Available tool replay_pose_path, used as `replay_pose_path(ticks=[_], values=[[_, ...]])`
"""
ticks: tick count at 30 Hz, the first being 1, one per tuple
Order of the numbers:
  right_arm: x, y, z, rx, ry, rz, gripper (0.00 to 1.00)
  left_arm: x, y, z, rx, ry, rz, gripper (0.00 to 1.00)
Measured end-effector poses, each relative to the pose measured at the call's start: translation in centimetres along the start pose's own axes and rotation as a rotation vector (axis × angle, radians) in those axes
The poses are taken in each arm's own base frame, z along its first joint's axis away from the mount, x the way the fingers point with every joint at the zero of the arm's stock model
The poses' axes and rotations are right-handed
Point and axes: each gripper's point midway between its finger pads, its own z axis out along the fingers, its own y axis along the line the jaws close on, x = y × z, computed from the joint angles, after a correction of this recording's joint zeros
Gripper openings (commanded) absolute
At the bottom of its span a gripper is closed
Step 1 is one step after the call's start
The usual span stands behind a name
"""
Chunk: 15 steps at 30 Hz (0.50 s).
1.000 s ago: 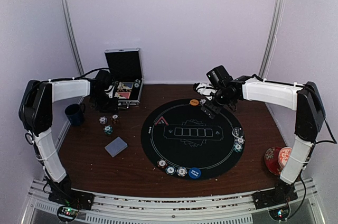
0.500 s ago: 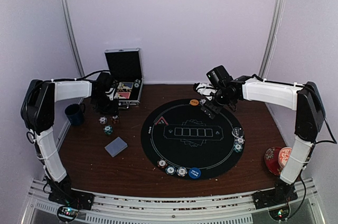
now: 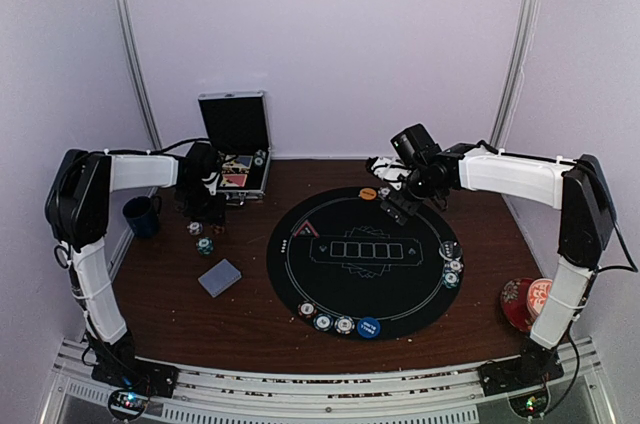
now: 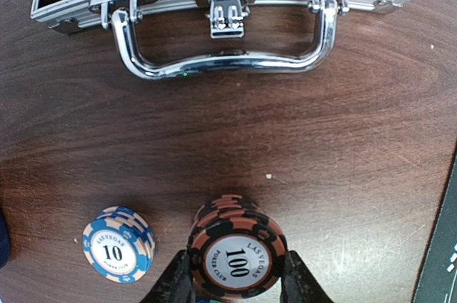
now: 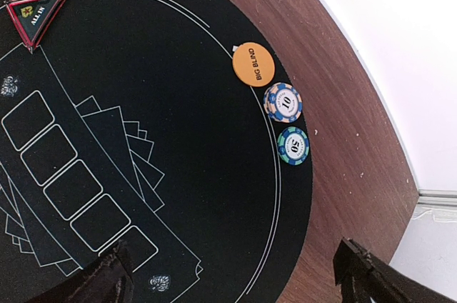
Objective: Distribute texas hold em gaming equipment
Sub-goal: Place the poker chips pile at the poker chips pile.
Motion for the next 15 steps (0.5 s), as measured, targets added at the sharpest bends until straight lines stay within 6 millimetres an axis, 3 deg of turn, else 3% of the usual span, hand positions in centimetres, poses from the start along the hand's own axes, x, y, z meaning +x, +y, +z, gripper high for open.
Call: replay_pose_path(ticks=[8, 15], values=[[0.01, 0.01, 0.01, 0.0, 0.0, 0.0, 1.0, 0.0, 0.07, 0.03, -0.004, 0.0, 0.001, 0.53], [0.01, 0.01, 0.01, 0.0, 0.0, 0.0, 1.0, 0.0, 0.07, 0.03, -0.004, 0.0, 0.001, 0.57]])
